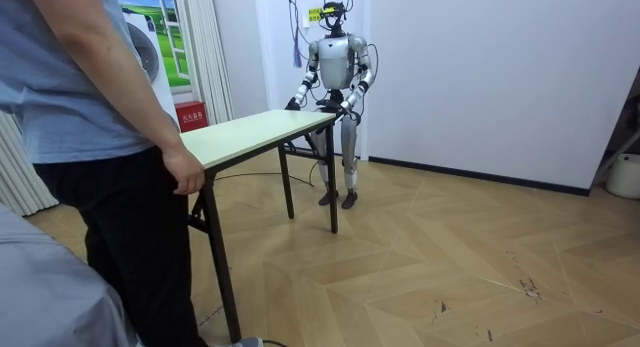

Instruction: Move table with human

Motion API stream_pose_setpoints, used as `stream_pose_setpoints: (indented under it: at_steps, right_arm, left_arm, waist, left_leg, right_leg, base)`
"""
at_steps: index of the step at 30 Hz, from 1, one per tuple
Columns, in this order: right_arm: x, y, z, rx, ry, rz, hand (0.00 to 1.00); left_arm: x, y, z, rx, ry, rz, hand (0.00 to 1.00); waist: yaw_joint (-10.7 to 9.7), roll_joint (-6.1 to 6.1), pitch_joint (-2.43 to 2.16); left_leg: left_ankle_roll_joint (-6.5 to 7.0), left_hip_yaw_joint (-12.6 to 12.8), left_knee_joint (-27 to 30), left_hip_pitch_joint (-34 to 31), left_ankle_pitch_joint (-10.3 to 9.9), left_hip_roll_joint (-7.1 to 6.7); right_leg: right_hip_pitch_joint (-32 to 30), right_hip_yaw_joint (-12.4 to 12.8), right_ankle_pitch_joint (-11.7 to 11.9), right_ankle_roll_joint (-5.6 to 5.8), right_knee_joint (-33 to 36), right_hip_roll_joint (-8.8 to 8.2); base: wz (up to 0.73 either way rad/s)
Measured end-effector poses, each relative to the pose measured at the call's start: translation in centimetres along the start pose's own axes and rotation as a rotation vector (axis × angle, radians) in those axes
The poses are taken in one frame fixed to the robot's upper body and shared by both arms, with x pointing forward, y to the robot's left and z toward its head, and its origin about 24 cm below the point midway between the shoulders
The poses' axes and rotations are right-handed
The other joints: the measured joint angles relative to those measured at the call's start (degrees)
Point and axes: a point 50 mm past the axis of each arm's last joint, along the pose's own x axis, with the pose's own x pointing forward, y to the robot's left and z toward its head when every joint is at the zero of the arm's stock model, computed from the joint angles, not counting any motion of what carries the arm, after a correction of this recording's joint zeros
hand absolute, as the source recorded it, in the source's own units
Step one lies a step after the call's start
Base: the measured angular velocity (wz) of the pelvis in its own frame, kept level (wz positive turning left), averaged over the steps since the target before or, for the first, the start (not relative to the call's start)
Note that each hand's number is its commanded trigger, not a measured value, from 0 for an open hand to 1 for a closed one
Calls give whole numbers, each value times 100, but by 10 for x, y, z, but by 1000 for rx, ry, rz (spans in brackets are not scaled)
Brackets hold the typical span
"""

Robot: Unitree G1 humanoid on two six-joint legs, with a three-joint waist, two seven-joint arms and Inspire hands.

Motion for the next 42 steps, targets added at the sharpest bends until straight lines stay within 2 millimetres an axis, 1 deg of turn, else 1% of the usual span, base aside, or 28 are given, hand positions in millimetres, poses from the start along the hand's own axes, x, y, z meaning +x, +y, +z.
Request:
stream_pose_setpoints:
  at_steps: [1, 3, 7, 10, 12, 15, 17, 19, 22, 24, 29, 35, 36, 37, 38, 39, 40, 41, 42]
  right_arm:
    - [0, 1, 0, 0, -1, 3, 0]
    - [1, 3, 0, 18, -10, 12, 0]
    - [2, 5, -5, 94, -22, 12, 0]
    - [4, 7, -10, 123, -19, 13, 0]
    - [4, 9, -13, 179, -23, 20, 0]
    - [5, 10, -12, 233, -30, 26, 0]
    - [5, 11, -12, 243, -38, 30, 0]
    - [7, 14, -13, 251, -53, 38, 0]
    - [7, 18, -13, 258, -60, 57, 0]
    - [8, 20, -13, 256, -67, 64, 0]
    - [8, 21, -14, 245, -71, 67, 0]
    - [8, 23, -15, 254, -72, 77, 0]
    - [8, 23, -15, 255, -72, 77, 58]
    - [8, 23, -15, 256, -72, 78, 100]
    - [8, 23, -15, 256, -72, 78, 100]
    - [9, 23, -14, 256, -74, 80, 100]
    - [9, 24, -14, 256, -76, 81, 100]
    - [9, 23, -13, 257, -82, 80, 100]
    - [9, 23, -13, 257, -84, 79, 100]
  left_arm:
    - [0, 0, 0, -4, -1, 0, 0]
    - [1, 2, -3, -16, 2, 7, 0]
    - [4, 2, -5, -48, -7, 15, 0]
    - [6, 0, -5, -73, -23, 9, 0]
    - [6, -1, -5, -112, -35, 2, 0]
    - [7, -4, -5, -176, -44, -15, 0]
    - [8, -6, -5, -194, -54, -26, 0]
    - [9, -10, -5, -196, -57, -43, 0]
    - [9, -15, -3, -195, -61, -63, 0]
    - [10, -18, -2, -191, -65, -77, 0]
    - [12, -21, 0, -187, -68, -84, 0]
    - [11, -21, 2, -226, -75, -86, 0]
    - [11, -22, 2, -225, -76, -81, 0]
    - [11, -22, 2, -226, -76, -79, 14]
    - [11, -23, 3, -226, -78, -72, 65]
    - [11, -24, 4, -226, -81, -69, 84]
    - [11, -24, 4, -226, -83, -69, 96]
    - [11, -25, 4, -225, -82, -63, 100]
    - [11, -26, 4, -224, -82, -55, 100]
  waist:
    - [3, 10, -6]
    - [7, 52, -36]
    - [5, 57, -35]
    - [5, 34, -18]
    - [-4, 22, -9]
    - [4, 9, 4]
    - [9, 5, 19]
    - [23, 9, 21]
    - [42, 31, 44]
    - [12, 38, 73]
    - [-7, 61, 89]
    - [-23, 65, 89]
    - [-22, 66, 89]
    - [-17, 66, 89]
    - [-17, 65, 89]
    - [-18, 65, 89]
    - [-21, 65, 88]
    - [-14, 63, 87]
    - [-10, 63, 87]
  left_leg:
    - [0, 4, 0, 2, 0, 0]
    - [0, 14, 10, 20, 1, 0]
    - [-3, 13, 15, 71, 4, 2]
    - [-3, 18, 27, 81, 4, 2]
    - [-3, 17, 30, 75, 3, 1]
    - [-4, 13, 15, 69, 3, 0]
    - [-4, 14, 8, 43, 3, 0]
    - [-5, 11, 23, -13, 2, 1]
    - [-5, 5, 33, -62, 2, 1]
    - [-5, -10, 63, -108, 2, 0]
    - [-6, -40, 50, -115, 1, 0]
    - [-12, -86, 97, -129, 5, 0]
    - [-12, -88, 98, -130, 5, 0]
    - [-13, -87, 98, -131, 6, 0]
    - [-14, -83, 99, -141, 7, 0]
    - [-17, -80, 101, -175, 9, 0]
    - [-17, -80, 107, -191, 9, 0]
    - [-17, -77, 108, -195, 9, 0]
    - [-19, -77, 107, -195, 10, 1]
  right_leg:
    - [-3, 7, 0, -1, 0, 0]
    - [9, 25, 0, -1, -2, 0]
    - [65, 36, 0, -1, -11, 0]
    - [78, 53, 1, -1, 0, 0]
    - [78, 61, 2, -4, 10, 0]
    - [74, 64, 3, -5, 16, 2]
    - [57, 70, 3, -5, 15, 6]
    - [14, 71, 7, -12, 9, 8]
    - [-43, 72, 9, -15, 9, 9]
    - [-56, 72, 10, -16, 8, 9]
    - [-62, 68, 11, -19, 7, 14]
    - [-79, 69, 20, -34, 2, 18]
    - [-81, 70, 21, -36, 2, 18]
    - [-84, 74, 22, -37, 3, 18]
    - [-105, 84, 22, -38, 15, 18]
    - [-142, 93, 25, -41, 22, 19]
    - [-154, 95, 27, -45, 21, 19]
    - [-162, 98, 29, -48, 24, 20]
    - [-165, 99, 28, -48, 26, 21]
  base:
    - [0]
    - [0]
    - [0]
    - [0]
    - [0]
    - [0]
    - [0]
    - [0]
    - [0]
    - [0]
    - [0]
    - [0]
    - [0]
    - [0]
    - [-3]
    - [-3]
    - [-3]
    - [0]
    - [0]
